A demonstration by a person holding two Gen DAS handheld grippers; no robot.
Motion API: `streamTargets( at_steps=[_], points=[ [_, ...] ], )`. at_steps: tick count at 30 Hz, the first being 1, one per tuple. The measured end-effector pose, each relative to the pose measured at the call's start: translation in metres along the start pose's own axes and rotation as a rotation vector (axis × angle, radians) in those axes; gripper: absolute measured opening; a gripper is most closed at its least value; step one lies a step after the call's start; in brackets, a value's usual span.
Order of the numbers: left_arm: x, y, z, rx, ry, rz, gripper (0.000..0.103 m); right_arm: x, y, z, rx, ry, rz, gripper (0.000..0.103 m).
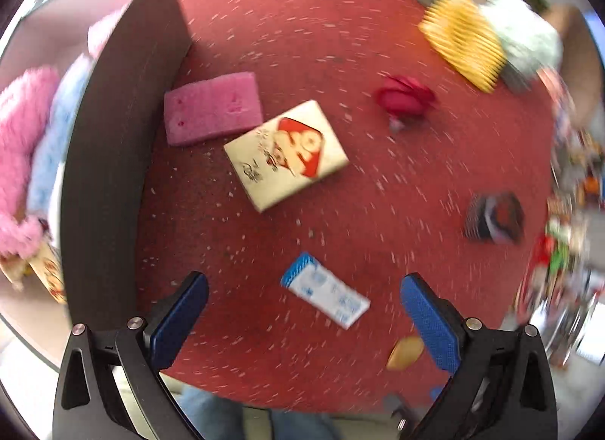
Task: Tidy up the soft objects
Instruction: 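Move both grippers back over the table, left toward the capybara tissue pack, then grasp the capybara tissue pack with the left gripper while the right gripper grasps the striped knit hat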
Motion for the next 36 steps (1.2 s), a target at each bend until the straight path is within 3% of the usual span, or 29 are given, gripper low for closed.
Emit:
streamTargets(
  at_steps=[6,11,16,26,29,36],
  points=[
    [-0.024,0.022,0.012,0.206,0.028,-0.046,0.102,0.011,0.021,0.005,0.080,-0.033,-0.095,0.103],
    [-0.031,0.037,0.016,0.253,0.069,-0.103,0.102,0.021,0.056,0.012,0.116,-0.020,-0.152,0.103],
    [-0.043,0.038,0.025,0.344,0.062,-0.108,0.102,0.043,0.100,0.016,0.125,0.020,-0.251,0.103],
    [-0.059,0.052,0.039,0.372,0.094,-0.108,0.102,0.058,0.174,0.053,0.215,0.012,-0.352,0.103],
    [-0.062,0.054,0.034,0.344,0.141,-0.097,0.102,0.050,0.191,0.060,0.242,-0.008,-0.345,0.103],
    [-0.070,0.045,0.031,0.370,0.142,-0.099,0.103,0.019,0.219,0.076,0.247,-0.025,-0.301,0.099]
  ],
)
Point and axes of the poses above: each gripper's, at about its wrist camera, not at the fingertips, and x roughly against the way its jaws point, z to its left, y to its top, the point moved 9 cm from there along -x, roughly the way its jaws point, and after that the axes turned 4 degrees about -y, right-handed, at the moved point
